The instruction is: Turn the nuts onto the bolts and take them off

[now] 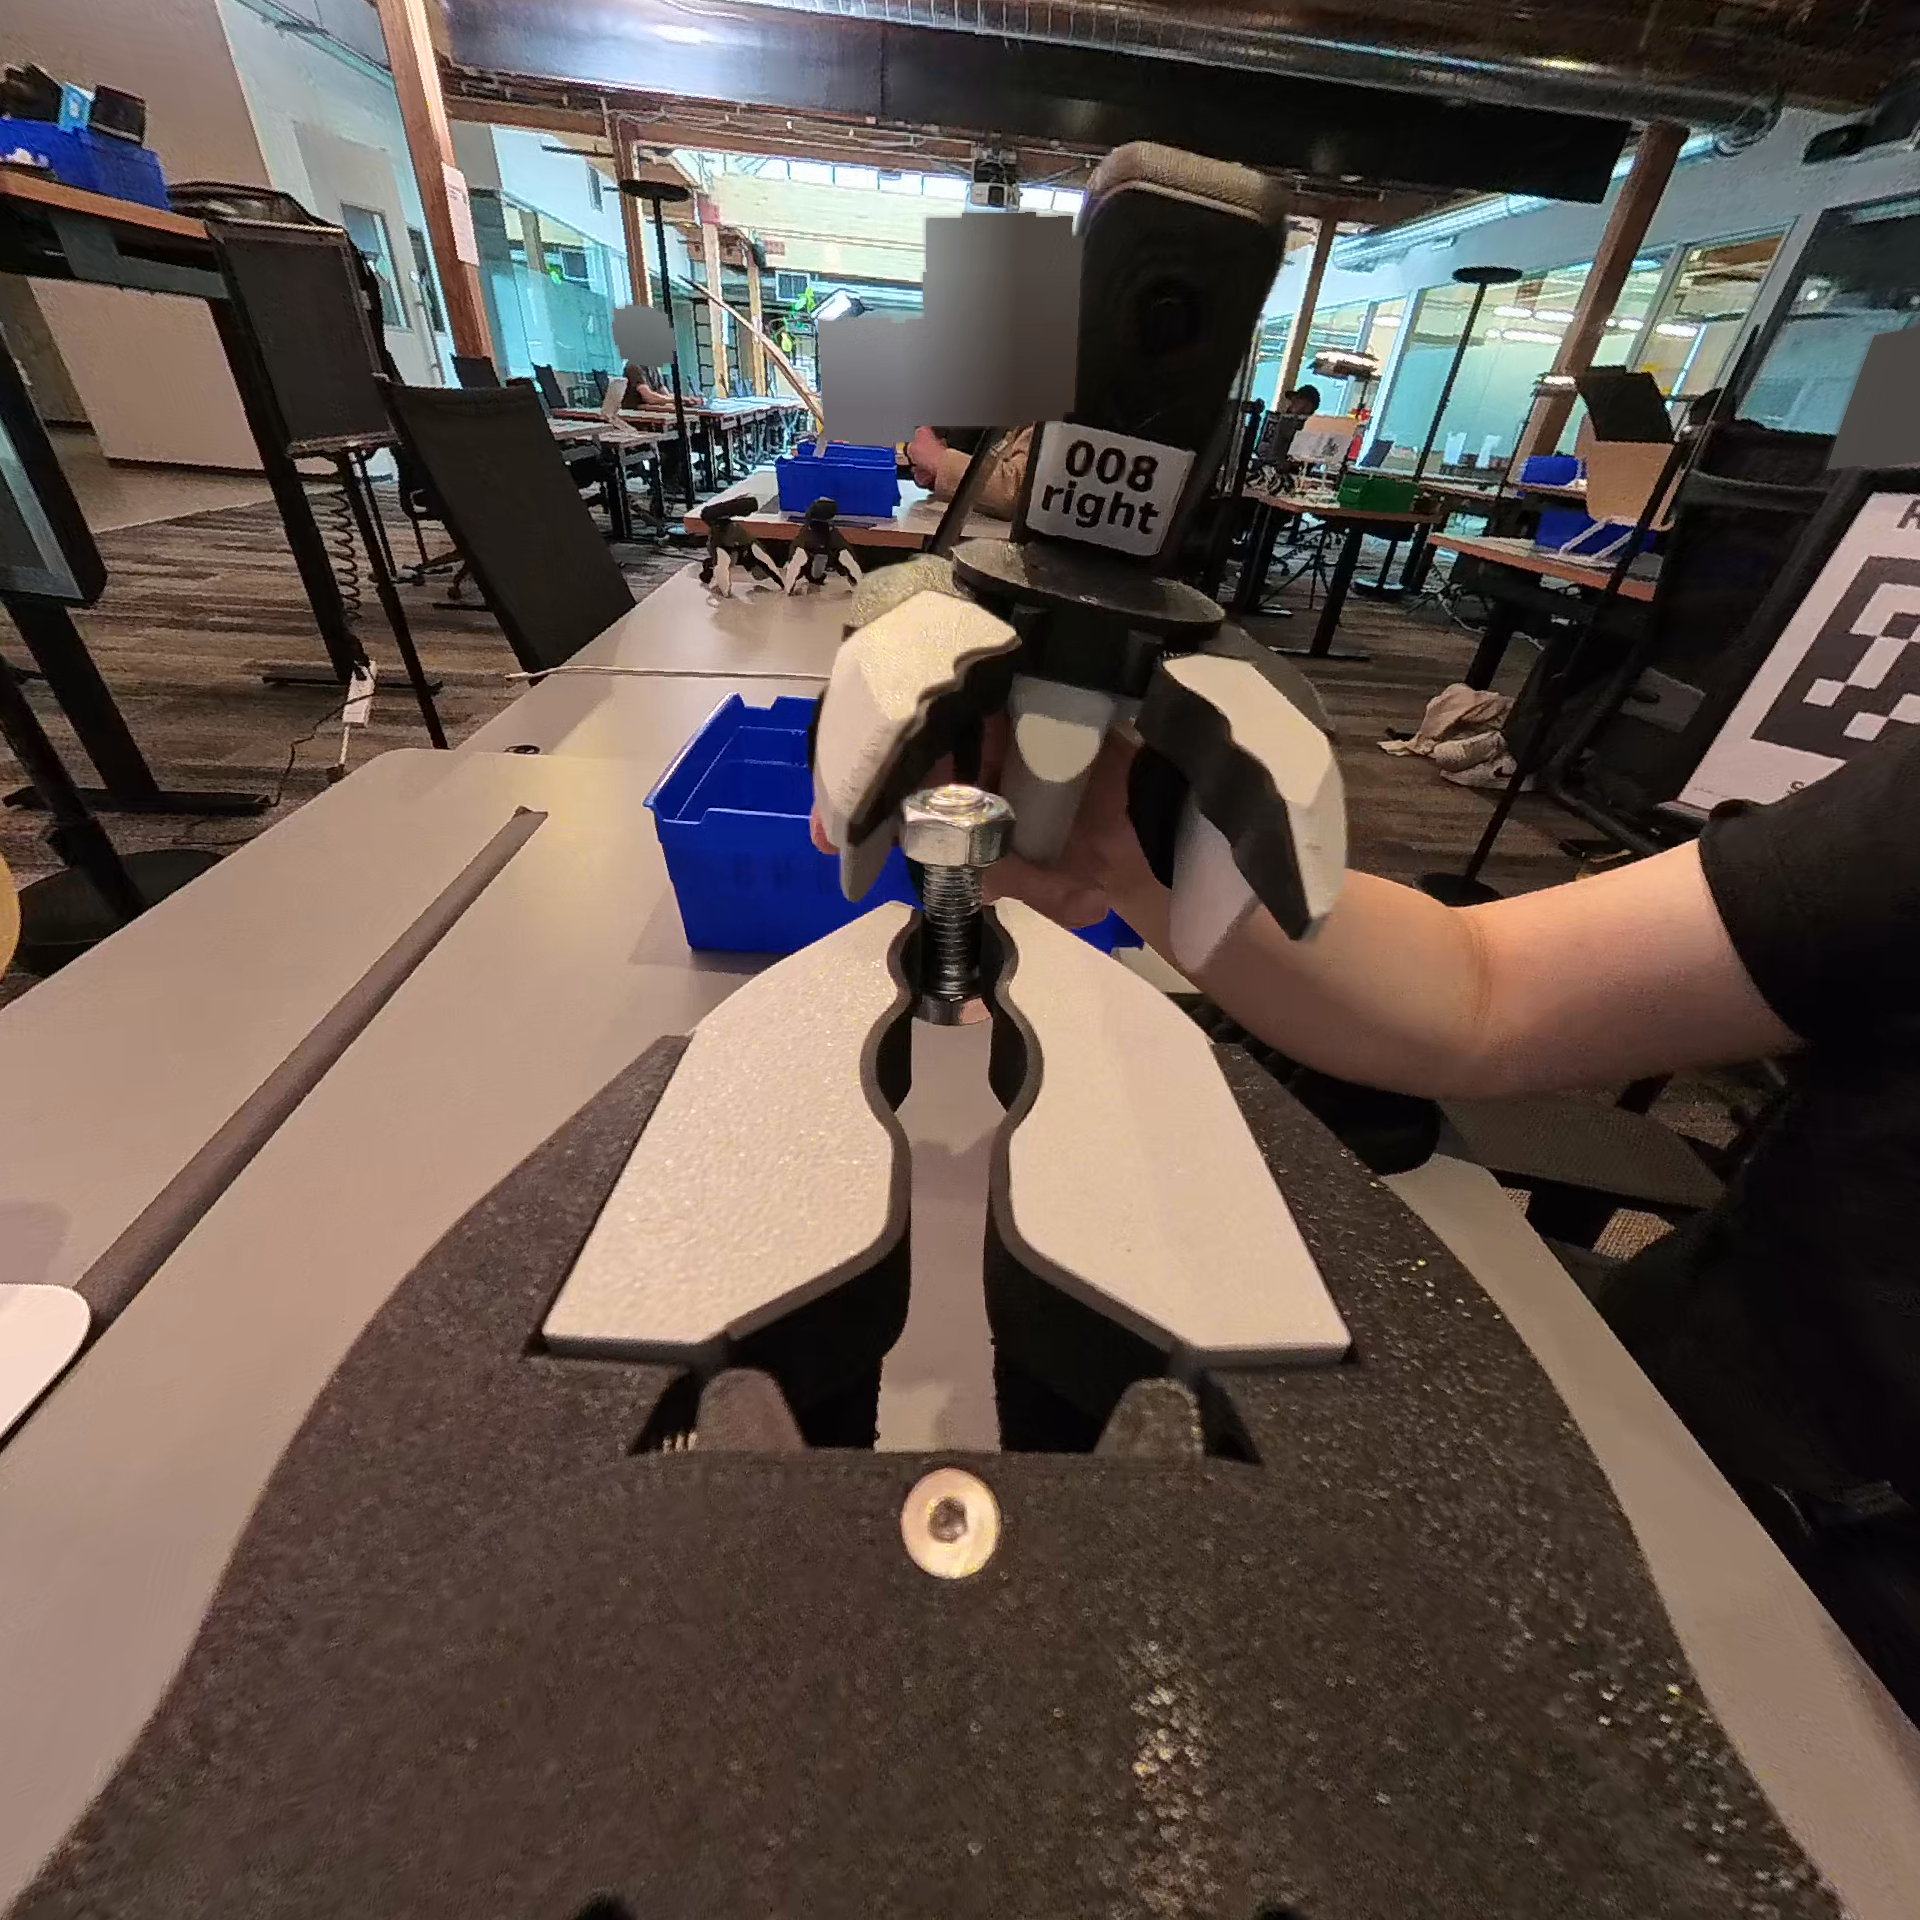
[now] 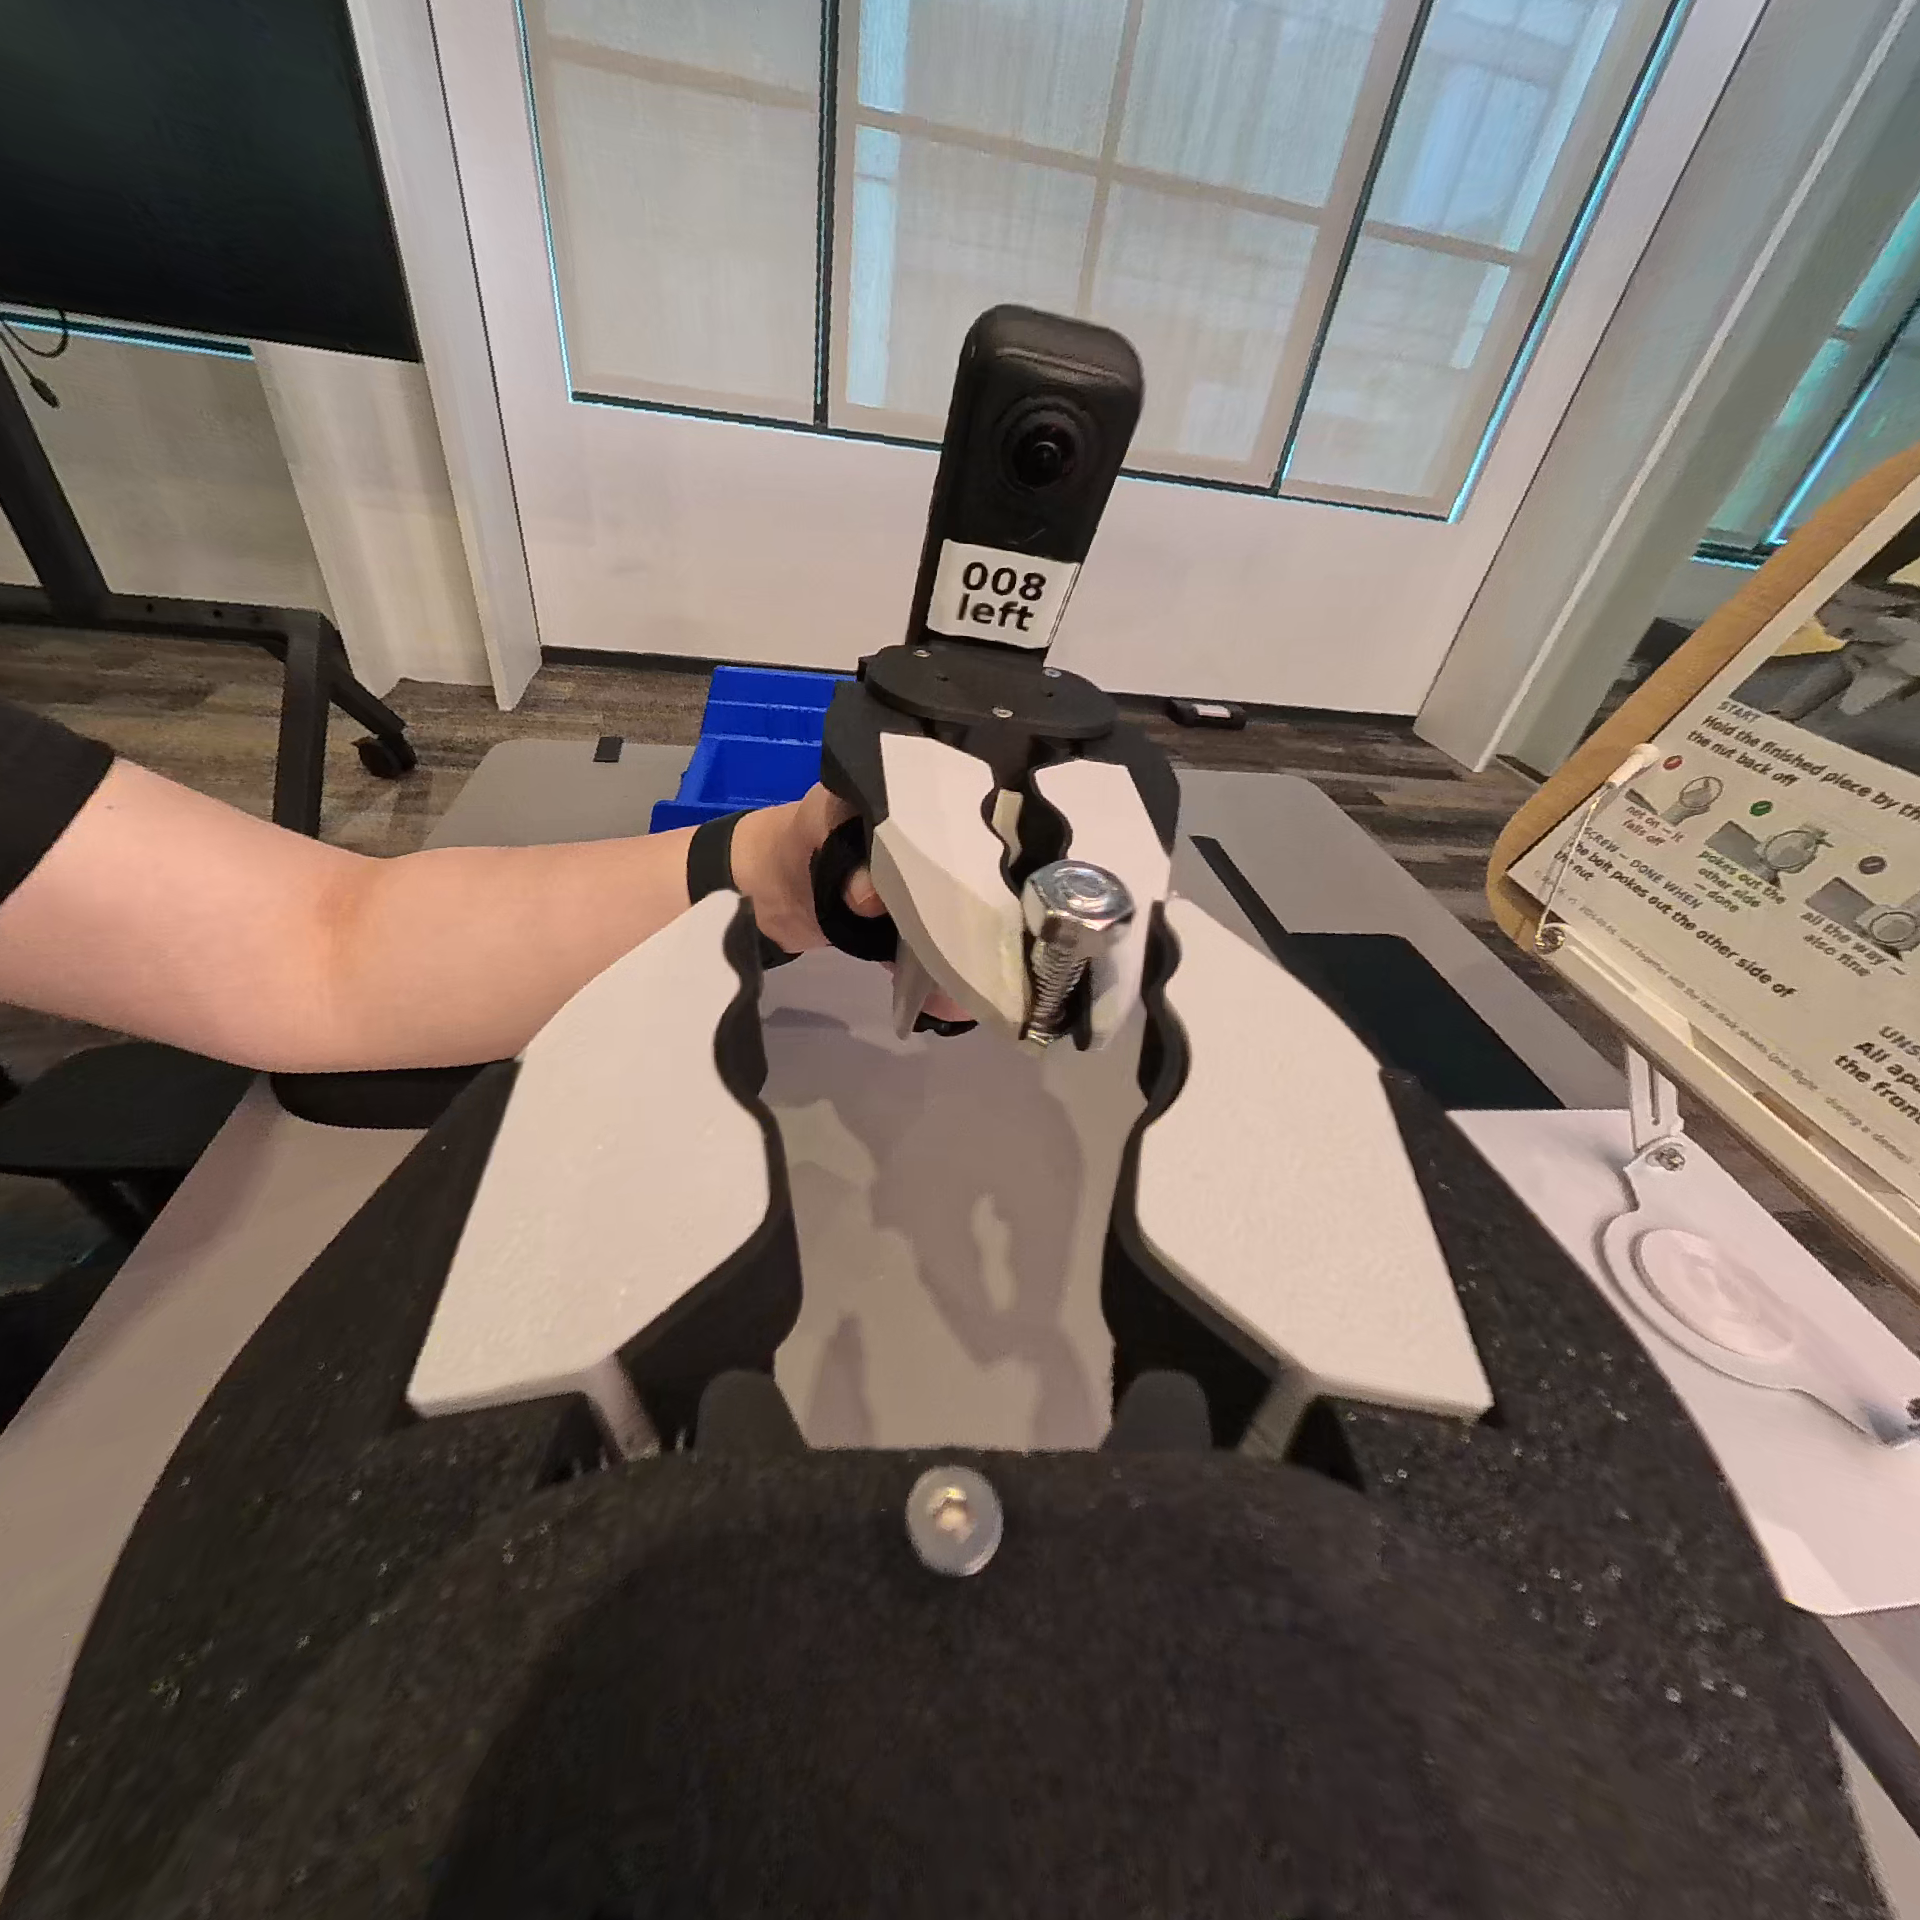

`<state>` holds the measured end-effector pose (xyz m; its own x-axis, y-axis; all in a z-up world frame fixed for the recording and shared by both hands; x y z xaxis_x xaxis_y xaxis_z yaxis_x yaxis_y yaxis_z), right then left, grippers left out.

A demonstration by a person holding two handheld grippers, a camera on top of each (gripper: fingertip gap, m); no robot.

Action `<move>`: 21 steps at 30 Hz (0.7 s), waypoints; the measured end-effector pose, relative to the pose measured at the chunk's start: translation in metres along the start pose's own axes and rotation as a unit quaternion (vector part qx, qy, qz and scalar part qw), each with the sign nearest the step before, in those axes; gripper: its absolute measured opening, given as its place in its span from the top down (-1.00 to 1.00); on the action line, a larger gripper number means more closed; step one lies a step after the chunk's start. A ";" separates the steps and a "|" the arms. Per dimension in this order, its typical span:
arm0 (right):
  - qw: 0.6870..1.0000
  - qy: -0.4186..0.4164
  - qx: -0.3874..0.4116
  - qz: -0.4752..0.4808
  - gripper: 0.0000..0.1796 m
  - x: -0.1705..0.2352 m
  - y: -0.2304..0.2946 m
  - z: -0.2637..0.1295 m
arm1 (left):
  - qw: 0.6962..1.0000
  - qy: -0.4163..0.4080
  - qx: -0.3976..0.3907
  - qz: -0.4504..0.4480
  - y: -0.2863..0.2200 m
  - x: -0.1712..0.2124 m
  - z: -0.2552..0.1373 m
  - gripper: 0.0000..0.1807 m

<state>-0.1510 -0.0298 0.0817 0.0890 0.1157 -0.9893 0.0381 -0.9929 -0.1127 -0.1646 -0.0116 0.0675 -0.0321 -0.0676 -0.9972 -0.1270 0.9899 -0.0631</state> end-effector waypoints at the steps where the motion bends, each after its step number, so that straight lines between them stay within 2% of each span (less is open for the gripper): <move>1: 1.000 -0.001 0.005 0.000 0.24 0.000 -0.002 -0.002 | 1.000 0.001 0.002 0.001 -0.001 0.000 0.000 0.90; 4: 1.000 0.015 0.013 -0.008 0.36 -0.003 -0.002 -0.013 | 0.999 0.023 -0.011 0.027 0.001 0.005 -0.001 0.90; 6: 0.999 0.032 0.020 -0.030 0.52 -0.011 0.000 -0.025 | 0.994 0.064 -0.043 0.074 0.005 0.013 -0.002 0.90; 8: 0.995 0.072 0.042 -0.059 0.61 -0.016 -0.003 -0.035 | 0.991 0.079 -0.056 0.096 0.005 0.015 -0.001 0.90; 11: 0.979 0.181 0.017 -0.086 0.63 -0.010 -0.002 -0.032 | 0.992 0.075 -0.049 0.094 0.001 0.013 0.001 0.90; 13: 0.965 0.239 -0.022 -0.105 0.62 -0.003 0.003 -0.024 | 0.991 0.082 -0.043 0.096 -0.001 0.015 0.002 0.90; 16: 0.939 0.313 -0.035 -0.140 0.62 0.006 0.001 -0.017 | 0.992 0.082 -0.019 0.092 -0.009 0.015 0.001 0.90; 18: 0.929 0.336 -0.039 -0.147 0.65 0.010 0.000 -0.014 | 0.992 0.082 -0.005 0.091 -0.014 0.014 0.000 0.90; 21: 0.933 0.330 -0.059 -0.132 0.69 0.010 0.004 -0.010 | 0.993 0.079 0.006 0.093 -0.018 0.013 -0.001 0.90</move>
<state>-0.1404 -0.0328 0.0726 0.6523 0.3863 -0.6521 0.2513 -0.9219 -0.2948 -0.1633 -0.0301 0.0560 -0.2096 0.0977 -0.9729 -0.0919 0.9886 0.1191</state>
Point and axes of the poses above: each gripper's, where its closed fingertips meet, z out along the fingers, x out of its underside, y = z × x across the jaws, the point moved 2 cm from there along -z, back along the fingers, and after that the axes turned 14 degrees about -x, right-handed, at the moved point
